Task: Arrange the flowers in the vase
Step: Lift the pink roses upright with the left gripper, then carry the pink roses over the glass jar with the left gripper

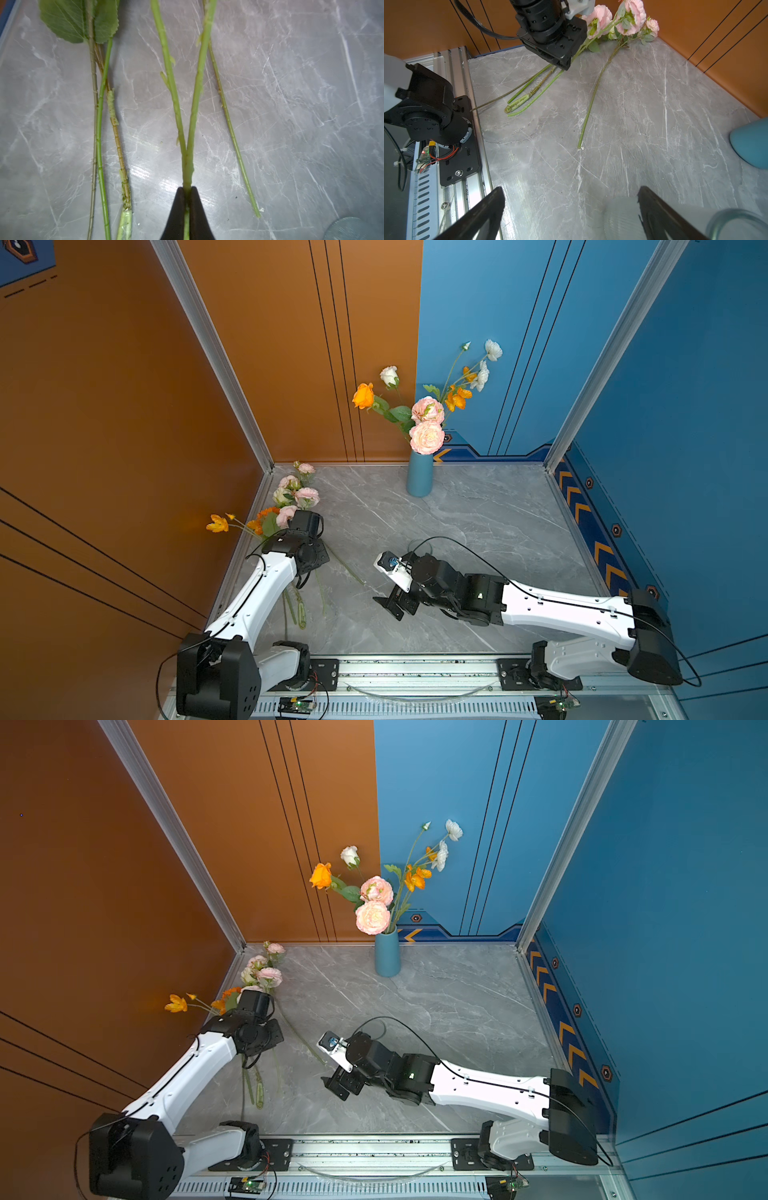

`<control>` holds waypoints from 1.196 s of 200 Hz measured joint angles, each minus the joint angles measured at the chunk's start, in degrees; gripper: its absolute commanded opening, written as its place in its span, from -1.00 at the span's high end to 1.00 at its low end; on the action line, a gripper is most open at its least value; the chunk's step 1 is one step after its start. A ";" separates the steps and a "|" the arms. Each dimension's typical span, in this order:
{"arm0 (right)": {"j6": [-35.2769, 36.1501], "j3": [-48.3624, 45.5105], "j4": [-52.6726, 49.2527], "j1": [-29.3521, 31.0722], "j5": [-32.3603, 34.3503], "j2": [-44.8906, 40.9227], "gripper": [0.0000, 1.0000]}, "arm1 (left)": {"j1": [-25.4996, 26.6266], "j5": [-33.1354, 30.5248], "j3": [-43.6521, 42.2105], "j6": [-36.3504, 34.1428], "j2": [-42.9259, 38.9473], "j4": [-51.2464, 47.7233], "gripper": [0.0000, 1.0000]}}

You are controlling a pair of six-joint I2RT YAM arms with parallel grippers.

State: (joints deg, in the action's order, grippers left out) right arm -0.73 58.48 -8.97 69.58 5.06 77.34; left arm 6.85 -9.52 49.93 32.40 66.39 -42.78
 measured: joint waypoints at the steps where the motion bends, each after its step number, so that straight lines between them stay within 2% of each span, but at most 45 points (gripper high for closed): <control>1: 0.04 0.07 -0.02 -0.02 -0.02 0.02 -1.00 | 0.00 0.00 0.02 0.00 -0.11 -0.04 1.00; 41: 0.48 1.95 0.22 -2.69 -3.43 0.90 -1.00 | 1.09 -1.05 1.97 -1.16 -7.56 0.04 1.00; 70: 0.42 1.92 0.87 -5.16 -5.77 0.79 -1.00 | 3.67 -1.25 2.14 -1.70 -13.77 3.91 1.00; 128: 0.26 1.33 1.01 -7.48 -7.30 -2.49 -1.00 | 11.45 -2.43 2.10 -7.78 -20.57 16.35 1.00; 158: 0.26 0.74 1.05 -8.50 -7.50 -4.74 -1.00 | 14.05 -0.28 -0.24 -11.76 -23.76 28.48 1.00; 181: 0.22 -0.50 1.01 -9.11 -7.43 -6.86 -1.00 | 16.85 2.14 -1.73 -15.10 -24.22 37.38 1.00; 198: -0.22 -2.03 0.81 -9.73 -6.84 -9.11 -1.00 | 20.83 3.13 -1.64 -18.67 -23.26 42.56 1.00; 239: -1.29 -5.60 -1.16 -11.19 -4.04 -16.81 -1.00 | 31.30 5.73 3.56 -28.28 -16.92 48.22 1.00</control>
State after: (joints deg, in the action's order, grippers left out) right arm -2.02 52.88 -10.13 58.39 1.02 60.53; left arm 38.15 -3.79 53.49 4.12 49.47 5.43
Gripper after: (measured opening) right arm 0.997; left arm 0.064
